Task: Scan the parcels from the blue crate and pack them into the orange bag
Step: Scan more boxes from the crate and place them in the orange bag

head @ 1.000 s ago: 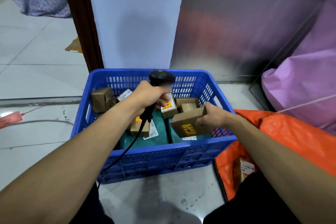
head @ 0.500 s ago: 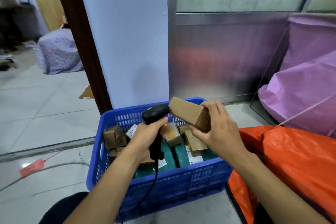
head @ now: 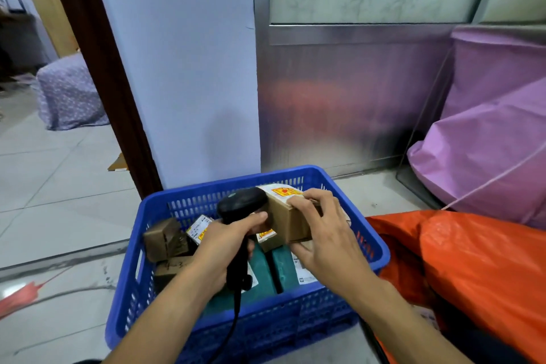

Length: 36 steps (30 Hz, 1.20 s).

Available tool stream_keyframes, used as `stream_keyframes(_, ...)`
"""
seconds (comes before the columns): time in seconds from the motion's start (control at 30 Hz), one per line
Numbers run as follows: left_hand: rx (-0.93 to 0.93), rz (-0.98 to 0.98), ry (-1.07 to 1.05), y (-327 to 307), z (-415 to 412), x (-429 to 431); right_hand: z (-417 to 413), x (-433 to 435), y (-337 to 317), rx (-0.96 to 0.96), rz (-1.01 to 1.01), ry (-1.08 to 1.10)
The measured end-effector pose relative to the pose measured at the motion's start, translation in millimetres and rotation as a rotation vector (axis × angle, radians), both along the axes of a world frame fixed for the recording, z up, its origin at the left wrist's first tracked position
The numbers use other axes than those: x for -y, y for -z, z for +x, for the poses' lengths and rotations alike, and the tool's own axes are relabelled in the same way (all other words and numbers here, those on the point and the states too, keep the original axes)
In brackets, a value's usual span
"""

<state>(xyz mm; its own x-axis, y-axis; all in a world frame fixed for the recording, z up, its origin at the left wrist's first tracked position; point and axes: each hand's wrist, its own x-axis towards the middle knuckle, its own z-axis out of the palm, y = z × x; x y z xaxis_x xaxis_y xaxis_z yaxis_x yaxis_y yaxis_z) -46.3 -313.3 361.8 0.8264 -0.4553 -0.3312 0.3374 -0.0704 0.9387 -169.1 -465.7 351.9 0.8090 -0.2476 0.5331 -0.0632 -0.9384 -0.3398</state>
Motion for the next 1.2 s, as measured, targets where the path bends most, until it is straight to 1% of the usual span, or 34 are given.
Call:
stream_keyframes(0.17, -0.104, -0.067, -0.069, 4, -1, 7, 1, -7, 2, 0.001, -0.16, 0.045)
stream_keyframes(0.3, -0.182, -0.091, -0.088, 8, -1, 11, 2, -11, 4, 0.015, -0.203, 0.042)
stream_keyframes(0.4, -0.171, -0.101, -0.089, 9, -5, 14, 1, -12, 6, 0.015, -0.23, 0.045)
stream_keyframes(0.57, -0.162, -0.057, -0.075, 2, -15, 13, -1, -17, 7, 0.055, -0.306, 0.033)
stream_keyframes(0.73, -0.192, -0.051, -0.047, 3, -14, 10, -4, -19, 13, 0.04, -0.31, -0.017)
stream_keyframes(0.9, -0.194, -0.084, -0.106, -1, -10, 5, -5, -17, 12, -0.035, -0.241, -0.077)
stream_keyframes(0.93, -0.183, -0.086, -0.109, -1, -8, 4, -5, -16, 11, -0.042, -0.199, -0.08)
stream_keyframes(1.0, -0.146, -0.103, -0.107, -4, -9, 3, -4, -14, 7, -0.035, -0.02, -0.053)
stream_keyframes(1.07, -0.114, -0.142, -0.12, -9, -10, 1, -3, -7, 3, -0.031, 0.273, 0.009)
stream_keyframes(1.1, -0.104, -0.163, -0.123, -11, -10, 1, -3, -2, 1, -0.063, 0.448, 0.025)
stream_keyframes(1.17, -0.07, -0.181, -0.112, -13, -11, -2, -2, 5, -3, -0.185, 0.761, -0.025)
stream_keyframes(1.2, -0.059, -0.182, -0.095, -13, -12, -2, -2, 5, -4, -0.246, 0.874, -0.071)
